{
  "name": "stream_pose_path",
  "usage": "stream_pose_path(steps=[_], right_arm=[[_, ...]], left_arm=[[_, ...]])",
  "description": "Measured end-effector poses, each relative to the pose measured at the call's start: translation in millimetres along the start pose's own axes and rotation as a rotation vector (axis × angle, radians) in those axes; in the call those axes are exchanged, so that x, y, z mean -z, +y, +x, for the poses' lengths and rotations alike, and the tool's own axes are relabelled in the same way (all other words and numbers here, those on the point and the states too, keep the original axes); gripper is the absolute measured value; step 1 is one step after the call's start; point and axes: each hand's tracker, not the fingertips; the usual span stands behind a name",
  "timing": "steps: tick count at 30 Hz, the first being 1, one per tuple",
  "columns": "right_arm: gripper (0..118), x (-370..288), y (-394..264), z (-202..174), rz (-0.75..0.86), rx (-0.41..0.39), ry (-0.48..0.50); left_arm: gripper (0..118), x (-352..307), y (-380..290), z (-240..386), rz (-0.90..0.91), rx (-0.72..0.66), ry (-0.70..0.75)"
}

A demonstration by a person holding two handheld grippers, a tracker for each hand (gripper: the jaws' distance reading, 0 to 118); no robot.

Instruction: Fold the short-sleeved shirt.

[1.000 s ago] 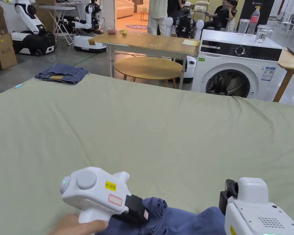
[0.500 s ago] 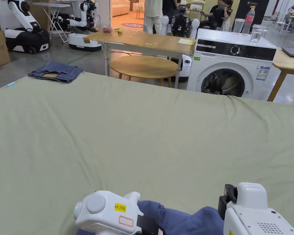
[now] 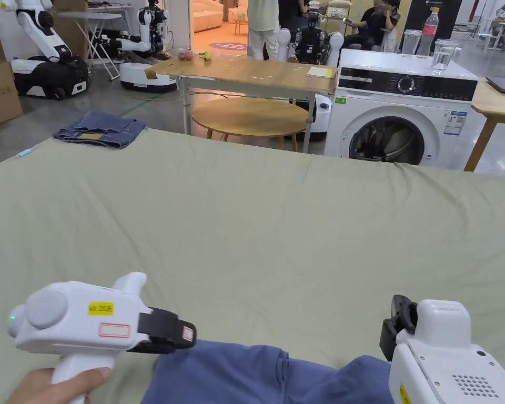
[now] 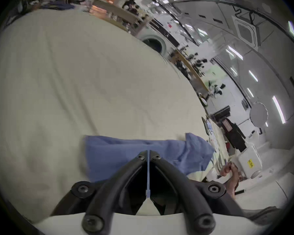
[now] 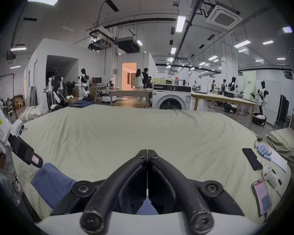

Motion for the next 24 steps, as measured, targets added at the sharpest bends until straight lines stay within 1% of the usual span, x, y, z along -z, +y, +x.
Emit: stream_pose_path(steps=[1, 3, 5, 6, 7, 9, 10, 11, 12, 13, 17, 19, 20, 21, 22, 23, 24], right_arm=[[0, -0.3, 1.2, -1.8, 0.008, 0.000, 0.004], [0, -0.5, 2.6, -5.6, 0.016, -0.005, 0.007], [0, 2.0, 3.3, -8.2, 0.013, -0.012, 0.017], [0, 2.3, 3.0, -9.3, 0.010, -0.015, 0.020], [0, 2.5, 2.5, -10.3, 0.007, -0.019, 0.024], [0, 3.4, 1.1, -10.9, 0.001, -0.025, 0.027], [0, 3.2, 0.1, -11.3, -0.002, -0.027, 0.027], [0, 3.0, -1.2, -11.7, -0.005, -0.028, 0.027], [0, 3.6, -2.0, -11.7, -0.008, -0.028, 0.027], [0, 4.2, -3.1, -11.7, -0.013, -0.027, 0.027], [0, 5.4, -6.5, -11.6, -0.031, -0.023, 0.028], [0, 4.8, -7.8, -11.6, -0.036, -0.026, 0.026], [0, 4.8, -8.2, -11.5, -0.038, -0.028, 0.024], [0, 4.4, -8.5, -11.2, -0.039, -0.028, 0.022], [0, 3.9, -9.0, -10.5, -0.041, -0.026, 0.020], [0, 3.6, -9.4, -10.0, -0.042, -0.025, 0.020], [0, 4.1, -10.1, -9.4, -0.045, -0.025, 0.019]], left_arm=[[0, -10.5, -4.0, 3.0, 0.004, -0.006, 0.010], [0, -22.0, -4.2, -14.3, -0.007, -0.028, 0.004], [0, -27.1, -3.4, -32.1, -0.043, -0.093, -0.023], [11, -28.4, -4.4, -39.1, -0.052, -0.110, -0.030], [30, -28.9, -6.4, -45.6, -0.061, -0.119, -0.032], [44, -27.6, -9.9, -55.9, -0.076, -0.129, -0.043], [55, -25.3, -12.6, -59.5, -0.086, -0.134, -0.047], [60, -21.2, -16.2, -63.9, -0.101, -0.145, -0.072], [61, -17.3, -19.4, -66.7, -0.108, -0.156, -0.098], [61, -7.4, -14.8, -83.1, -0.121, -0.177, -0.140], [61, 32.4, -28.4, -103.1, -0.206, -0.270, -0.296], [61, 42.7, -31.7, -102.2, -0.187, -0.281, -0.371], [61, 46.3, -31.6, -99.3, -0.174, -0.274, -0.384], [60, 48.2, -31.4, -92.0, -0.163, -0.265, -0.366], [48, 49.3, -31.4, -89.0, -0.144, -0.258, -0.349], [32, 50.2, -31.7, -88.1, -0.126, -0.260, -0.321], [26, 51.7, -31.2, -88.1, -0.121, -0.268, -0.268]])
